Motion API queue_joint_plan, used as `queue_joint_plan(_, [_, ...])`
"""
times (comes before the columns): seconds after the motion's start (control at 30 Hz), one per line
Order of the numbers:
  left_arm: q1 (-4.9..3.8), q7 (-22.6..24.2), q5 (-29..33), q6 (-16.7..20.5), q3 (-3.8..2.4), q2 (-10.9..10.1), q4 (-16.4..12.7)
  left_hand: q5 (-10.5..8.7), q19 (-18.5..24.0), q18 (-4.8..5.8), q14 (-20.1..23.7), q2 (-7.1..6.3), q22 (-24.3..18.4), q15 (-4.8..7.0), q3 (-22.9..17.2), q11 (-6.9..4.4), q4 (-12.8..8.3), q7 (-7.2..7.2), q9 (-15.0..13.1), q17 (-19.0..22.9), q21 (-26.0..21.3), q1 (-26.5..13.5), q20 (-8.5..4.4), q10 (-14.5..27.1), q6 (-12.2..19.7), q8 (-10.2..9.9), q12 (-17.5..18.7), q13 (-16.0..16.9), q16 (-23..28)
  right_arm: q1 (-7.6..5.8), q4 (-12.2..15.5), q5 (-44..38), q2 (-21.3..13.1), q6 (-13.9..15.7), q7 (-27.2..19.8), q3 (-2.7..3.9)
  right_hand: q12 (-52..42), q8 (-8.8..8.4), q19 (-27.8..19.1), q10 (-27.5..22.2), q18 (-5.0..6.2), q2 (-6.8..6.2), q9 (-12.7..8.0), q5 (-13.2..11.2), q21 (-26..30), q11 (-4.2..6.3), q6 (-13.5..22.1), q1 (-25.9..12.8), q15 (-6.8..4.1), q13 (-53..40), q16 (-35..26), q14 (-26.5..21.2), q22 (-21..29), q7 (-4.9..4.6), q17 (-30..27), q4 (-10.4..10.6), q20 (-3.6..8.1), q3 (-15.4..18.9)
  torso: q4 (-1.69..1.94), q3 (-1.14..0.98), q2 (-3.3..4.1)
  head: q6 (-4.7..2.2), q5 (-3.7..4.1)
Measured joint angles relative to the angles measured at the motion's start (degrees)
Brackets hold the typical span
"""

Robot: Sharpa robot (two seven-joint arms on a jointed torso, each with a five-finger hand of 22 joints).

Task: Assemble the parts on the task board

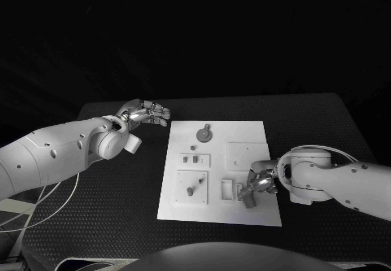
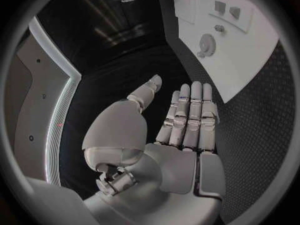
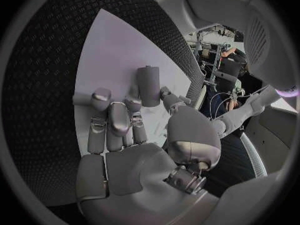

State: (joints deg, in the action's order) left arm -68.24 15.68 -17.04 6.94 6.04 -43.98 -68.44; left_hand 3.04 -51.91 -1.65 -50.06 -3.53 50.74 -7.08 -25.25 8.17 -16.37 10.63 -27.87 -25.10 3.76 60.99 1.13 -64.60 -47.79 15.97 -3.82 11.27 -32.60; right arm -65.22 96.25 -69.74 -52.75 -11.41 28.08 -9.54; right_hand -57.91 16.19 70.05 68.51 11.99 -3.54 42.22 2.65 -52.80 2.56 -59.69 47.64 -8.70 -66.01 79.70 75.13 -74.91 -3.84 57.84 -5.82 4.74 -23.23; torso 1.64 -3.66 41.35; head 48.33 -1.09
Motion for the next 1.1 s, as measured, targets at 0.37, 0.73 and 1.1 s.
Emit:
queue_joint_plan(0.37, [0.00, 0.0, 0.0, 0.0, 0.00, 0.0, 0.0, 0.00, 0.0, 0.01, -0.2, 0.00, -0.1, 0.21, 0.0, 0.00, 0.0, 0.00, 0.0, -0.1, 0.0, 0.0, 0.00, 0.0, 0.0, 0.0, 0.0, 0.0, 0.0, 0.15, 0.6, 1.3, -0.8, 1.4, -0.2, -0.12, 0.0, -1.12, 0.3, 0.3, 0.01, 2.73, -0.1, -0.1, 0.0, 0.16, -0.9, -2.1, 0.02, 0.1, 0.1, 0.0, 0.0, 0.05, -0.2, -0.8, -0.43, 0.7, 0.01, -0.02, 0.01, -0.03, 0.02])
queue_joint_plan(0.73, [0.00, 0.0, 0.0, 0.0, 0.00, 0.0, 0.0, 0.00, 0.0, 0.02, -0.2, 0.00, 0.0, 0.21, 0.0, 0.00, 0.0, 0.03, 0.0, -0.1, 0.0, 0.0, 0.00, 0.0, 0.0, 0.0, 0.0, 0.0, 0.0, -1.90, 2.7, 5.5, -2.5, 2.3, 0.1, -0.17, 0.0, -0.91, 0.1, 0.6, 0.01, 3.81, -0.1, -0.1, 0.0, 0.21, -1.1, -2.1, 0.20, 0.1, 0.4, -0.2, 0.0, 0.24, -0.3, -0.8, -0.55, 0.8, 0.00, 0.04, 0.01, -0.14, -0.07])
queue_joint_plan(1.1, [0.00, -0.1, 0.0, 0.0, 0.00, 0.0, 0.0, 0.00, 0.0, 0.02, -0.2, 0.00, -0.1, 0.21, 0.0, 0.00, 0.0, 0.21, 0.0, -0.2, 0.0, 0.0, 0.00, 0.0, 0.2, 0.0, 0.0, 0.0, 0.2, -3.07, 3.6, 10.2, -2.5, 3.2, 0.3, 0.30, 0.0, -0.91, 0.1, 0.6, 0.01, 4.04, 0.1, 0.0, 0.0, 0.21, -1.3, -2.4, 0.04, 0.1, 0.4, 0.0, 0.0, 0.40, -0.3, -0.9, -0.56, 0.8, 0.00, 0.05, 0.01, -0.33, 0.00])
